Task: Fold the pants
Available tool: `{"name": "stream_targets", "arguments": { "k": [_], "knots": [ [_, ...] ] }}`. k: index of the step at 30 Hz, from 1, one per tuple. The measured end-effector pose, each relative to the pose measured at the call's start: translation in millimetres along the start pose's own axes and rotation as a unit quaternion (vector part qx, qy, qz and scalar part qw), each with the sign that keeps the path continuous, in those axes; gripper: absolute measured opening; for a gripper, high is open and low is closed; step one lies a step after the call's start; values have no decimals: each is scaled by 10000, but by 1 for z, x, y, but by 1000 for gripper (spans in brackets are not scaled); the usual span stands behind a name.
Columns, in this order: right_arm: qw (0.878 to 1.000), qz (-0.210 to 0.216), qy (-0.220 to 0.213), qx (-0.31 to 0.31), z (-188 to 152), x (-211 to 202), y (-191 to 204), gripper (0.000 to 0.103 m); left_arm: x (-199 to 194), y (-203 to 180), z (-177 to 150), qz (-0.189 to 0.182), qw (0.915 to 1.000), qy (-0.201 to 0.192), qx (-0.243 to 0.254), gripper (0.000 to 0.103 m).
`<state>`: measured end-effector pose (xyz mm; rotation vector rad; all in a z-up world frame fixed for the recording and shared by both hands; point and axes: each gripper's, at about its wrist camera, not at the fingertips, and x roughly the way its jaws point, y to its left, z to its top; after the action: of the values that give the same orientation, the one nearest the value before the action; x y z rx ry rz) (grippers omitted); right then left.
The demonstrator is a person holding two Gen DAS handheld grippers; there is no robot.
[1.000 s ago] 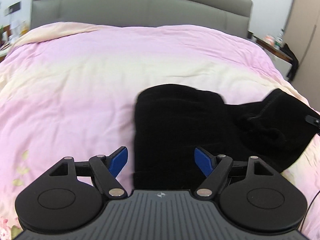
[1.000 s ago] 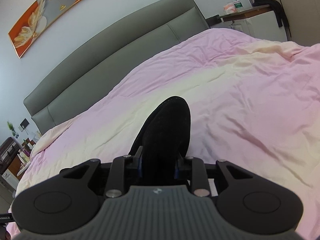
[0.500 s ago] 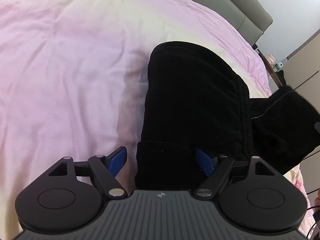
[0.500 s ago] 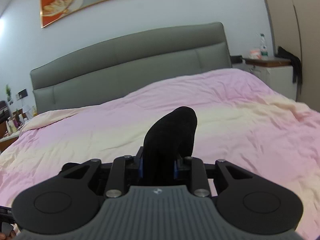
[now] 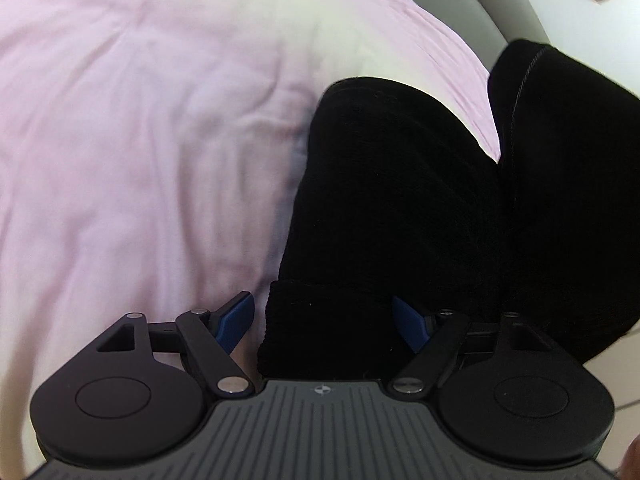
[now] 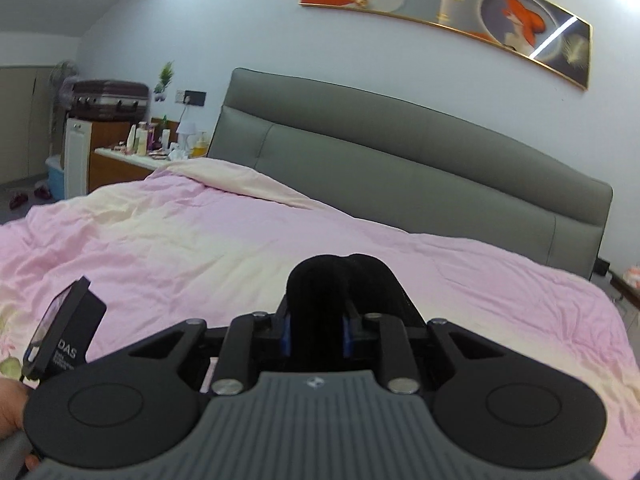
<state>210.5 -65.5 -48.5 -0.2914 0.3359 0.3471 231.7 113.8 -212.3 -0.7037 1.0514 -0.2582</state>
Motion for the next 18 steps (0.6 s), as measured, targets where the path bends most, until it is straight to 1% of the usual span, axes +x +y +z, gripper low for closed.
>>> {"name": "stream_targets", "arguments": {
  "k": [2, 4, 6, 8, 11, 14, 15, 16, 18],
  "knots": [
    [9997, 84, -3, -212, -2, 2, 17, 18, -8, 3, 4, 70, 9998, -11, -158, 86],
    [9989, 120, 22, -455, -5, 5, 33, 18, -23, 4, 10, 341, 9990, -251, -148, 81],
    [9969, 121, 57, -776, -11, 9, 47, 18, -39, 8, 16, 575, 9967, -544, -196, 81],
    [9939, 157, 58, -1087, -17, 13, 64, 18, -55, 18, 21, 621, 9940, -779, -443, 81],
    [9900, 309, -60, -1376, -25, 16, 81, 18, -77, 34, 29, 630, 9893, -1045, -804, 81],
    [9825, 484, -168, -1792, -36, 22, 102, 18, -97, 43, 33, 662, 9844, -1302, -981, 81],
    [9785, 527, -130, -1988, -42, 27, 109, 18, -102, 44, 34, 672, 9833, -1371, -995, 81],
    [9749, 578, -3, -2150, -49, 34, 115, 18, -106, 46, 35, 686, 9824, -1424, -995, 81],
    [9668, 670, 397, -2434, -69, 55, 126, 18, -107, 46, 36, 709, 9822, -1455, -949, 82]
  ]
}}
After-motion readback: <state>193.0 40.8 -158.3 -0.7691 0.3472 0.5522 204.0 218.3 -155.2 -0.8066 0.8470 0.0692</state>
